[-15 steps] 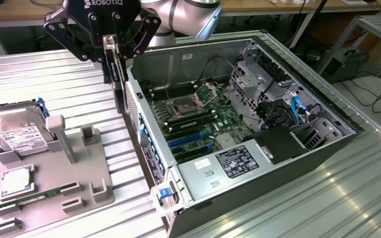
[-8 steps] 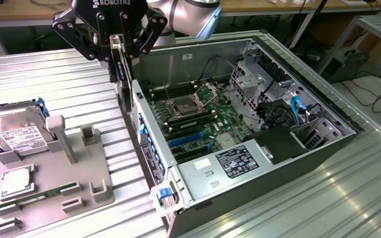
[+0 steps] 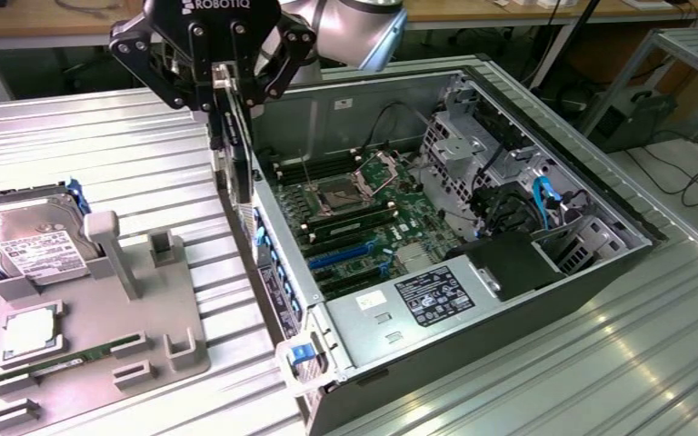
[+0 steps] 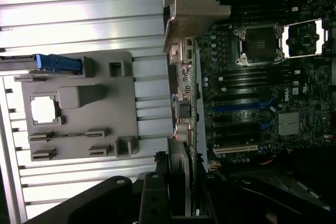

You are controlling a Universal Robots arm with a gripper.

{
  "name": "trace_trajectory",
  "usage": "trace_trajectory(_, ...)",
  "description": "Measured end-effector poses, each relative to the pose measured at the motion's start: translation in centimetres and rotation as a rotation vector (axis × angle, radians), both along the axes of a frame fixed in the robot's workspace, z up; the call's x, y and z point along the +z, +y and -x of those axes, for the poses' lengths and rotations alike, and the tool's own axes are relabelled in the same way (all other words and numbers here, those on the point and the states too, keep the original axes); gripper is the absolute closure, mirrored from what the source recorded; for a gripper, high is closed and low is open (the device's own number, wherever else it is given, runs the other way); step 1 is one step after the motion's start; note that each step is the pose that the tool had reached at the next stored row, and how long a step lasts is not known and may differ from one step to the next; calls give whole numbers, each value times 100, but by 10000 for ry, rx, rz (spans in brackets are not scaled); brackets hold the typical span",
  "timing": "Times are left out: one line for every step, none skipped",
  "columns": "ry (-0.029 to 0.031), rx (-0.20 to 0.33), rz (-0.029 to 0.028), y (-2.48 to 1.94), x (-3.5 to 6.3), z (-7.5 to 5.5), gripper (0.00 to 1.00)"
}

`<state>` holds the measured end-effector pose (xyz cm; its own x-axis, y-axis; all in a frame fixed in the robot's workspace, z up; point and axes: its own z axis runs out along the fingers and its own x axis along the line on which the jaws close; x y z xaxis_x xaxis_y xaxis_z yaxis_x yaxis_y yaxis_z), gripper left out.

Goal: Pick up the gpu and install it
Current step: 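Pick up the gpu and move the gpu toward the slot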

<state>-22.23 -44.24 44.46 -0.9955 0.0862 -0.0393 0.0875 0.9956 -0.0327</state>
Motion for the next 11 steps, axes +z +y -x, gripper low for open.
trace_trajectory(0, 0, 0, 0, 0, -9, 71)
trace_trajectory(0, 0, 0, 0, 0, -19, 71)
trace_trajectory(0, 0, 0, 0, 0, -27, 71)
trace_trajectory(0, 0, 0, 0, 0, -37, 71)
trace_trajectory(0, 0, 0, 0, 0, -48, 71)
trace_trajectory(0, 0, 0, 0, 0, -62, 71)
trace_trajectory(0, 0, 0, 0, 0, -72, 71)
trace_trajectory(0, 0, -1, 0, 0, -97, 71)
trace_trajectory(1, 0, 0, 0, 0, -114, 71)
trace_trajectory(0, 0, 0, 0, 0, -125, 71)
trace_trajectory(0, 0, 0, 0, 0, -139, 71)
